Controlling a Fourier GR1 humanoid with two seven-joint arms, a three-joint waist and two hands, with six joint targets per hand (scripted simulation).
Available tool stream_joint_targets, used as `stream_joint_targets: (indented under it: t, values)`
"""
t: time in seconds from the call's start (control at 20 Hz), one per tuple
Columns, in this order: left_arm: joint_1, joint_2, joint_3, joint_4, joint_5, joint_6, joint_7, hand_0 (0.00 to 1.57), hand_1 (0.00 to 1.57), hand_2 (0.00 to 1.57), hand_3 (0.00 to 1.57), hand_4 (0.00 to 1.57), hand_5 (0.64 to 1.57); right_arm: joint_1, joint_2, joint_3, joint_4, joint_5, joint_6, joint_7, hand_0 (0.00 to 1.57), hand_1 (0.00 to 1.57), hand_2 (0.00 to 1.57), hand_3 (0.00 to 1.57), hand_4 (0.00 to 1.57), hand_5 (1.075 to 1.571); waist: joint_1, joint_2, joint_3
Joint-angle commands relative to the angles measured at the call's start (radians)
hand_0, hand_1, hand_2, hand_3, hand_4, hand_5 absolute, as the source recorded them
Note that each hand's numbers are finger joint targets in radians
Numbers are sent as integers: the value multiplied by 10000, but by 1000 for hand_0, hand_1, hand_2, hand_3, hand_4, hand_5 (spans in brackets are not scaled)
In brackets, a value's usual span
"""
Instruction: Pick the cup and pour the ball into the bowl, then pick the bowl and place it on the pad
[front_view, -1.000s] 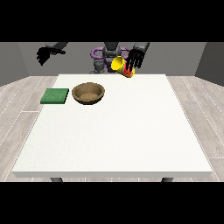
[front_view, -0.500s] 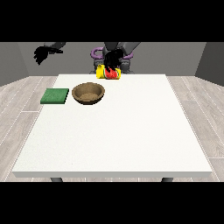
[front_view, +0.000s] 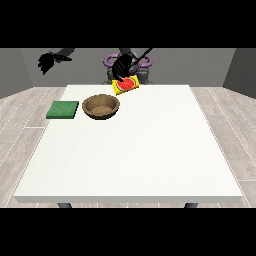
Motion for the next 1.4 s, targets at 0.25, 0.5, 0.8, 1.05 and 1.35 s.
stream_joint_targets:
  t: [0.25,0.5,0.8,1.05,1.35]
  values:
    - [342,157,525,-1149,-169,-147,-590,1449,1449,1571,1571,1535,1136,-115,446,15,282,87,-975,784,0,0,0,0,0,1567,967,-428,-14]
    - [1335,215,4587,-2283,3852,2200,284,1296,1296,1571,1571,1571,1156,200,214,-243,11,-253,-640,798,0,0,0,0,0,1567,1158,-109,-136]
    - [3093,-401,6760,-4068,8135,3979,-805,0,0,0,0,630,1569,-275,669,-74,-245,-207,-1014,688,0,0,0,0,351,1568,1294,1118,-267]
    - [4487,-412,6903,-5673,11981,3588,-3057,0,0,0,0,0,1556,-947,1405,136,-462,5,-2021,738,0,0,0,0,293,1570,1636,1910,-193]
    - [5795,-416,6606,-6791,14317,1685,-5691,0,0,0,0,0,1565,-1510,2013,-3,-255,159,-3362,725,0,0,0,0,295,1570,2652,2346,-31]
